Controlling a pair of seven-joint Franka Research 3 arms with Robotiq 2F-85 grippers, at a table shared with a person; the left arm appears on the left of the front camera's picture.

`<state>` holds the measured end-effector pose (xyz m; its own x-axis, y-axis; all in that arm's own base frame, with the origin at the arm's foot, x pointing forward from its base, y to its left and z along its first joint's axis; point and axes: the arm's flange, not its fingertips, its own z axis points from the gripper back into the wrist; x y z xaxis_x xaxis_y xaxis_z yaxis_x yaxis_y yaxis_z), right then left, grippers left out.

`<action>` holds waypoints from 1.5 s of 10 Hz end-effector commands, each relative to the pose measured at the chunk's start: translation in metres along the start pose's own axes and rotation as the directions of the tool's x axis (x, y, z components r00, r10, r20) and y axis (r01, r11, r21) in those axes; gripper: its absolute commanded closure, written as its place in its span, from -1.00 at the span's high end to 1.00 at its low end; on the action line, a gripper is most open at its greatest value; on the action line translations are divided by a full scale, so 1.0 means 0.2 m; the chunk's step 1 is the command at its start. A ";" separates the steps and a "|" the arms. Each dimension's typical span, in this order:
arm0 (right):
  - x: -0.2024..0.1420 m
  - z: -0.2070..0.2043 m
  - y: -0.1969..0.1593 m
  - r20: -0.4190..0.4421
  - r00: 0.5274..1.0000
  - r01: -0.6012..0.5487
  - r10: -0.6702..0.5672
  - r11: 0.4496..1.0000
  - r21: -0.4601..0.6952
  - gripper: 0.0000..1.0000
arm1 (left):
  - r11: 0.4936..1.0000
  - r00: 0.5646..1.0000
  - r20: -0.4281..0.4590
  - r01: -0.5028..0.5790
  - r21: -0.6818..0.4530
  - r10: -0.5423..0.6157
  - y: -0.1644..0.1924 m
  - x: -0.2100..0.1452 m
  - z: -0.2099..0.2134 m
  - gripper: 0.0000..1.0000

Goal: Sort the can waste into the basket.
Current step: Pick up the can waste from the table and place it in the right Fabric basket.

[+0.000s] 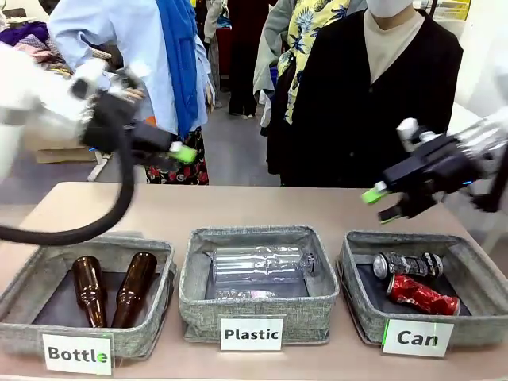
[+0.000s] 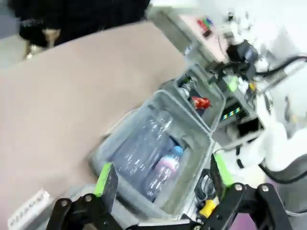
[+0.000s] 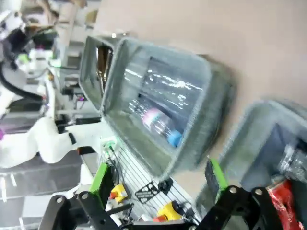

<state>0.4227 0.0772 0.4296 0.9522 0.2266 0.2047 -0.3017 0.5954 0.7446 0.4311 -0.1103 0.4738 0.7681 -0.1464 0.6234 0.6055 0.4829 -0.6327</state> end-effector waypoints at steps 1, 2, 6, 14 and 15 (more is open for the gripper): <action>0.11 -0.05 0.01 0.049 0.999 -0.008 0.004 0.996 0.092 1.00 | 0.986 0.984 0.092 -0.149 -0.074 0.155 0.23 -0.17 0.18 1.00; 0.16 -0.05 0.00 0.051 0.997 0.048 -0.062 0.969 0.241 1.00 | 0.976 0.966 0.142 -0.208 -0.061 0.214 0.34 -0.28 0.26 1.00; 0.13 0.04 -0.32 0.086 0.964 0.195 -0.251 0.890 0.412 1.00 | 0.961 0.947 0.173 -0.251 -0.120 0.269 0.45 -0.43 0.38 1.00; 0.17 -0.02 -0.16 0.044 0.983 0.146 -0.181 0.897 0.417 1.00 | 0.961 0.947 0.173 -0.251 -0.120 0.269 0.45 -0.43 0.38 1.00; 0.17 -0.02 -0.16 0.044 0.983 0.146 -0.181 0.897 0.417 1.00 | 0.961 0.947 0.173 -0.251 -0.120 0.269 0.45 -0.43 0.38 1.00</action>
<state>0.4629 0.0683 0.4088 0.9915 0.0919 0.0922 -0.1118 0.2379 0.9648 0.4044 0.0091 0.3943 0.8483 0.1423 0.5100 0.4246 0.3928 -0.8158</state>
